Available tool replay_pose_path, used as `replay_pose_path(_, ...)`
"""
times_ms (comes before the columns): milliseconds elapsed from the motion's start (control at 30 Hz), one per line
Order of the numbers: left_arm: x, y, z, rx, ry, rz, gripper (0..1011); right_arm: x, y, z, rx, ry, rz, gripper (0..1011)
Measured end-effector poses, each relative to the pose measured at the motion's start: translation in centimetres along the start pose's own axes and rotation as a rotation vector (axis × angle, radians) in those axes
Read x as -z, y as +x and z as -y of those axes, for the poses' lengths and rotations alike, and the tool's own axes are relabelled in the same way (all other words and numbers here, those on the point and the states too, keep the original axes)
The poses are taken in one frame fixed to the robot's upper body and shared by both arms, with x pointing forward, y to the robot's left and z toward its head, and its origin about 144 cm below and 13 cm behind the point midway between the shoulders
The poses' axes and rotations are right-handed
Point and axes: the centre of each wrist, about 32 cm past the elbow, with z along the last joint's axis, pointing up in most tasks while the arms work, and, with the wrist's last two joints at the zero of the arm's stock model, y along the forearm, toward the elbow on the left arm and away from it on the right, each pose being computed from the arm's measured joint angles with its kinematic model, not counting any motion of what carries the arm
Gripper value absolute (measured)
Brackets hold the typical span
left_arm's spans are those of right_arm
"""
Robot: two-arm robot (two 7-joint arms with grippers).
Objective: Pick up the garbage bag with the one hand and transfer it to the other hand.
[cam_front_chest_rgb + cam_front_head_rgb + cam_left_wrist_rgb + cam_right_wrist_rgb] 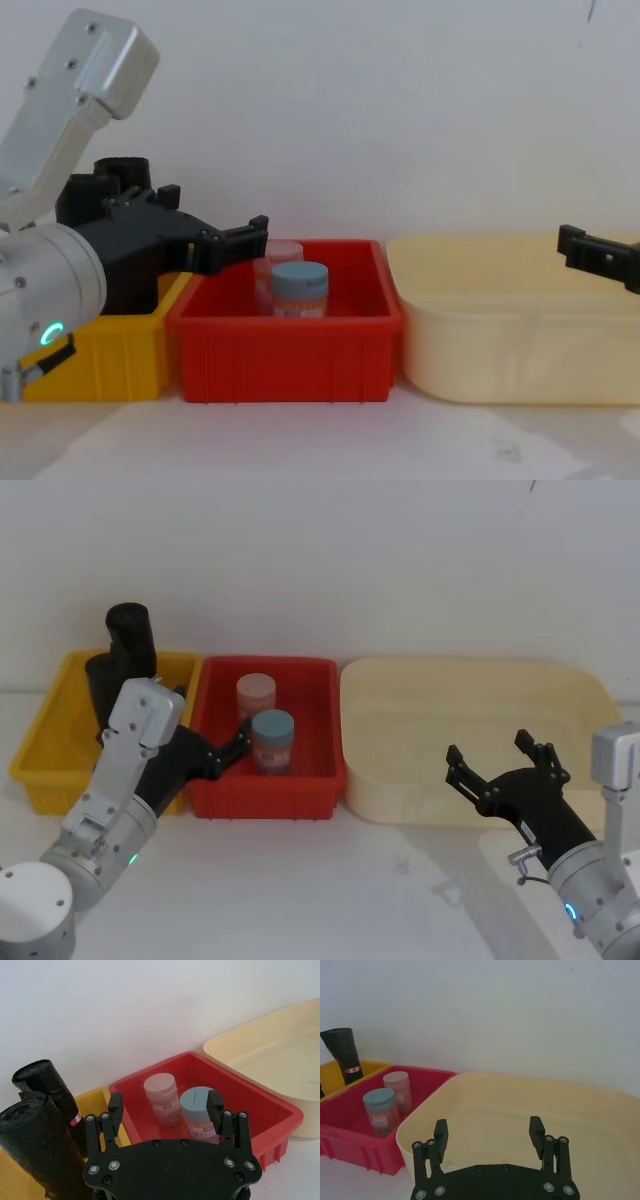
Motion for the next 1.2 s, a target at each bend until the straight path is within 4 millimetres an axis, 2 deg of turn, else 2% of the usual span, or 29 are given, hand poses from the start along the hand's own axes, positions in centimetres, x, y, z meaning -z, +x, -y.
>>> replay_pose_path(1200,-0.30,0.19,0.13,0.015,-0.002,0.003,1001,-0.13,0.06,-0.20,-0.003,0.000,0.001,1001)
